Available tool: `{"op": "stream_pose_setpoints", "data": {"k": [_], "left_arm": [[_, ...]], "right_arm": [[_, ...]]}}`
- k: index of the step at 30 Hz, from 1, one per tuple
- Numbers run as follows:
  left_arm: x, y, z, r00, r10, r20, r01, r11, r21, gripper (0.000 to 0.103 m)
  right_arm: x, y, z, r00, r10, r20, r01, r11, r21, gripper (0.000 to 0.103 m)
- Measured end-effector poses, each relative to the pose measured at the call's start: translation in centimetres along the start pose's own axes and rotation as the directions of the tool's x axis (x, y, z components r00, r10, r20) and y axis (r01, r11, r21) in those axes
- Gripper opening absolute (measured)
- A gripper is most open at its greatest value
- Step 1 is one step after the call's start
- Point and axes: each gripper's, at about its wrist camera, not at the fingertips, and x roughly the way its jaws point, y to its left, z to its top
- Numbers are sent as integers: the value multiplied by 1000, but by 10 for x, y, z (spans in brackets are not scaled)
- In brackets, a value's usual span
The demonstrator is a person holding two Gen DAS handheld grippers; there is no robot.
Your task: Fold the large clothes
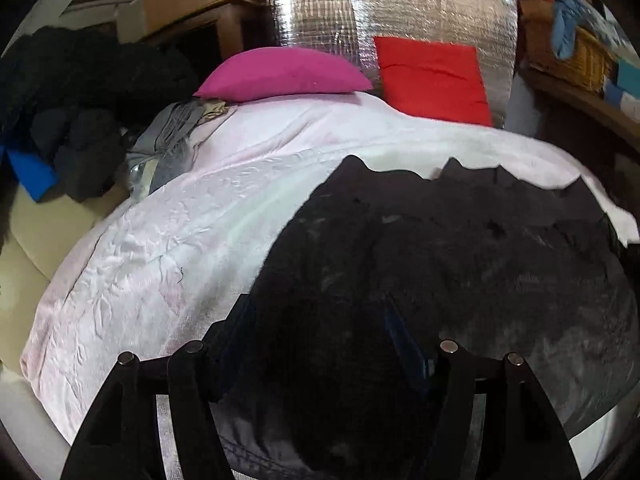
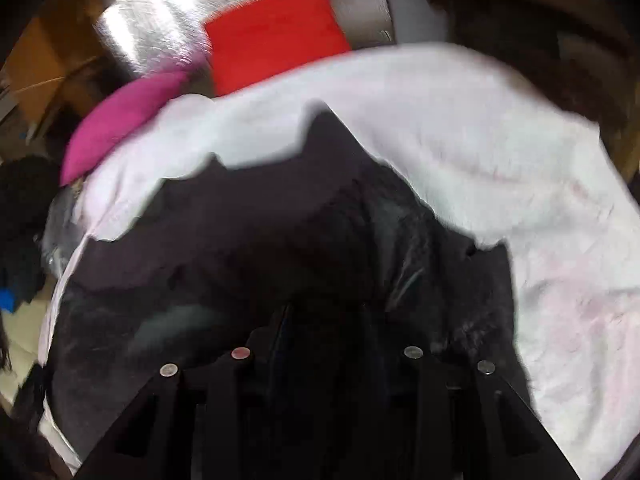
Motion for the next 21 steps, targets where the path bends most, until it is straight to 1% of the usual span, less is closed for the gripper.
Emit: {"op": "stream_pose_setpoints", "data": {"k": [3, 5, 8, 10, 13, 18, 21], "left_arm": [[2, -7, 0, 1000, 29, -3, -29, 999, 30, 68], [6, -10, 0, 999, 30, -12, -29, 999, 32, 68], [9, -9, 0, 999, 40, -17, -39, 999, 35, 68], [9, -10, 0, 999, 46, -18, -45, 998, 41, 68], [10, -11, 0, 998, 53, -19, -53, 997, 48, 68], [10, -11, -1, 998, 60, -17, -59, 997, 55, 68], [9, -11, -1, 998, 63, -15, -63, 996, 57, 68]], "right_arm": [[0, -2, 11, 1000, 4, 9, -4, 1000, 28, 38], [-5, -4, 16, 999, 29, 45, -31, 998, 50, 38], [-8, -3, 26, 996, 29, 81, -32, 999, 37, 38], [2, -3, 30, 998, 27, 60, -29, 998, 46, 38], [26, -8, 35, 1000, 21, 1, -21, 997, 80, 38], [26, -1, 37, 1000, -20, 11, 20, 998, 63, 38], [25, -2, 37, 1000, -18, 15, 17, 998, 66, 38]]}}
